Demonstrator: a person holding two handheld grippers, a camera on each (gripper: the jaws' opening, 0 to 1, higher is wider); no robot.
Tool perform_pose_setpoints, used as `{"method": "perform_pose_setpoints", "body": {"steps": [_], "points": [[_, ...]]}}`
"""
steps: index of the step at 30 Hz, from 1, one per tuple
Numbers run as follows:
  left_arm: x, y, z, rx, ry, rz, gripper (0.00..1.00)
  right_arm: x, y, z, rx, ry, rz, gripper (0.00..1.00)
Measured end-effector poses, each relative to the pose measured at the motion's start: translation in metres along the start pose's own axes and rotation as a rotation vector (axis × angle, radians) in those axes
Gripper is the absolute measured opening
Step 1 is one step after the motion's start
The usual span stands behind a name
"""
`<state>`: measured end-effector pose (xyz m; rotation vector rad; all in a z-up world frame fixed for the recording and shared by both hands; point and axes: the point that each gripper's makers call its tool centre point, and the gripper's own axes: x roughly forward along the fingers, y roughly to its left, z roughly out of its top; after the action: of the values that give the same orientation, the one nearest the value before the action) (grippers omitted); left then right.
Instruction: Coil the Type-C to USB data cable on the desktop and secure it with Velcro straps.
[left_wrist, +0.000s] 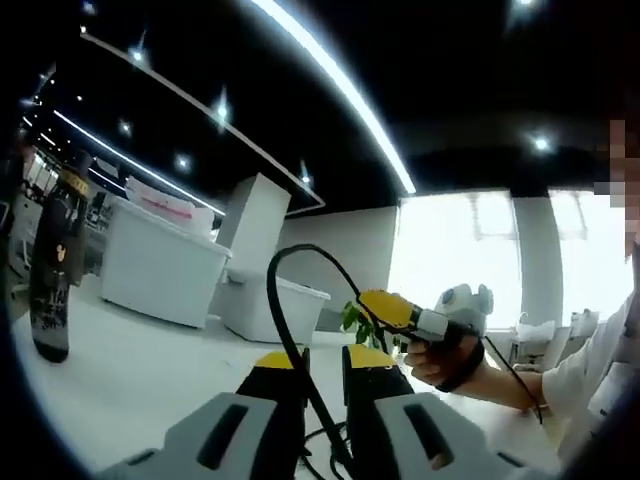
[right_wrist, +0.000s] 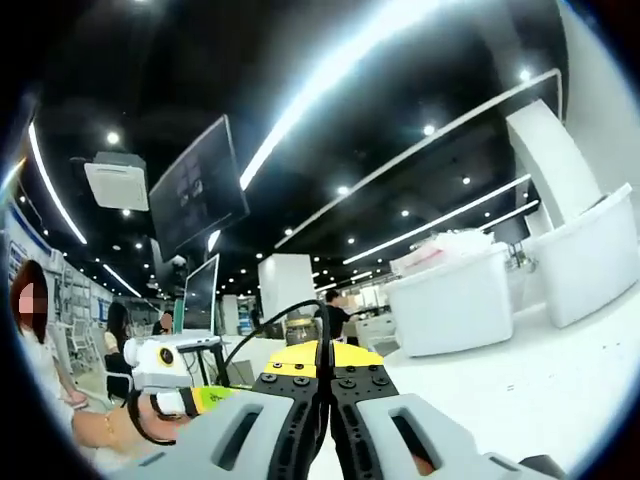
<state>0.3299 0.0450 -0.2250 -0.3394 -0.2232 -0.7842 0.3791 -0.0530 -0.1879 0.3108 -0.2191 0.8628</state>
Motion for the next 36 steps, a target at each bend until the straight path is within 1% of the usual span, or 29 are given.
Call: {"method": "perform_pose_setpoints", "body": {"steps": [2,3,4,6,7,8,11,12,15,17,19,20,21,22,24,25,26,27,28,29,31,32,34,35,36], "points": [[0.003,-0.006,-0.007,-0.028,0.02,-0.021,0.15,-0.001,0.002,-0.006,0.06,0.003,-0.005,0.01],[0.005,-0.011,-0.014,-0.046,0.043,-0.038,0.17,-0.001,0.002,-0.008,0.086,0.001,-0.004,0.01],[0.006,-0.013,-0.021,-0.064,0.069,-0.043,0.19,0.001,0.001,-0.011,0.107,0.004,-0.008,0.01],[0.009,-0.016,-0.03,-0.066,0.096,-0.05,0.28,0.003,-0.001,-0.014,0.128,0.008,-0.023,0.01],[0.009,-0.018,-0.032,-0.063,0.103,-0.051,0.32,0.003,-0.001,-0.014,0.132,0.007,-0.023,0.01],[0.01,-0.018,-0.033,-0.062,0.103,-0.051,0.33,0.004,-0.002,-0.014,0.13,0.004,-0.028,0.01],[0.011,-0.024,-0.037,-0.073,0.106,-0.081,0.32,0.007,-0.003,-0.013,0.148,-0.007,-0.038,0.01],[0.012,-0.026,-0.041,-0.074,0.124,-0.09,0.32,0.008,-0.002,-0.013,0.159,-0.01,-0.037,0.01],[0.015,-0.029,-0.052,-0.037,0.167,-0.1,0.32,0.013,0.001,-0.013,0.179,-0.016,-0.035,0.01],[0.016,-0.03,-0.055,-0.018,0.176,-0.1,0.32,0.015,0.004,-0.014,0.185,-0.017,-0.031,0.01],[0.015,-0.032,-0.058,-0.016,0.198,-0.114,0.31,0.015,0.005,-0.014,0.181,-0.021,-0.029,0.01],[0.016,-0.032,-0.061,-0.011,0.208,-0.116,0.3,0.015,0.006,-0.014,0.181,-0.022,-0.027,0.01],[0.015,-0.031,-0.064,0.009,0.222,-0.109,0.26,0.015,0.008,-0.014,0.182,-0.021,-0.024,0.01],[0.015,-0.029,-0.065,0.031,0.23,-0.1,0.19,0.015,0.008,-0.014,0.185,-0.021,-0.024,0.01],[0.014,-0.029,-0.064,0.034,0.225,-0.102,0.16,0.015,0.011,-0.015,0.187,-0.02,-0.021,0.01],[0.014,-0.03,-0.064,0.012,0.223,-0.106,0.15,0.014,0.013,-0.014,0.186,-0.021,-0.019,0.01],[0.013,-0.032,-0.061,-0.015,0.212,-0.117,0.14,0.012,0.014,-0.013,0.18,-0.023,-0.017,0.01],[0.012,-0.033,-0.057,-0.035,0.199,-0.121,0.1,0.01,0.014,-0.013,0.179,-0.023,-0.016,0.01],[0.011,-0.032,-0.054,-0.038,0.191,-0.123,0.05,0.008,0.015,-0.012,0.179,-0.024,-0.015,0.01],[0.01,-0.034,-0.045,-0.046,0.156,-0.133,0.03,0.004,0.016,-0.015,0.172,-0.012,-0.014,0.01],[0.007,-0.036,-0.042,-0.037,0.153,-0.149,0.02,-0.001,0.016,-0.018,0.167,-0.001,-0.017,0.01],[0.006,-0.045,-0.042,-0.003,0.156,-0.192,0.02,-0.005,0.015,-0.018,0.181,0.0,-0.027,0.01],[0.008,-0.045,-0.048,0.073,0.181,-0.182,0.04,-0.005,0.016,-0.012,0.242,-0.028,-0.018,0.01],[0.01,-0.045,-0.05,0.108,0.182,-0.172,0.08,-0.004,0.016,-0.012,0.237,-0.025,-0.019,0.01],[0.011,-0.049,-0.055,0.108,0.201,-0.185,0.1,-0.004,0.016,-0.012,0.237,-0.026,-0.02,0.01]]}}
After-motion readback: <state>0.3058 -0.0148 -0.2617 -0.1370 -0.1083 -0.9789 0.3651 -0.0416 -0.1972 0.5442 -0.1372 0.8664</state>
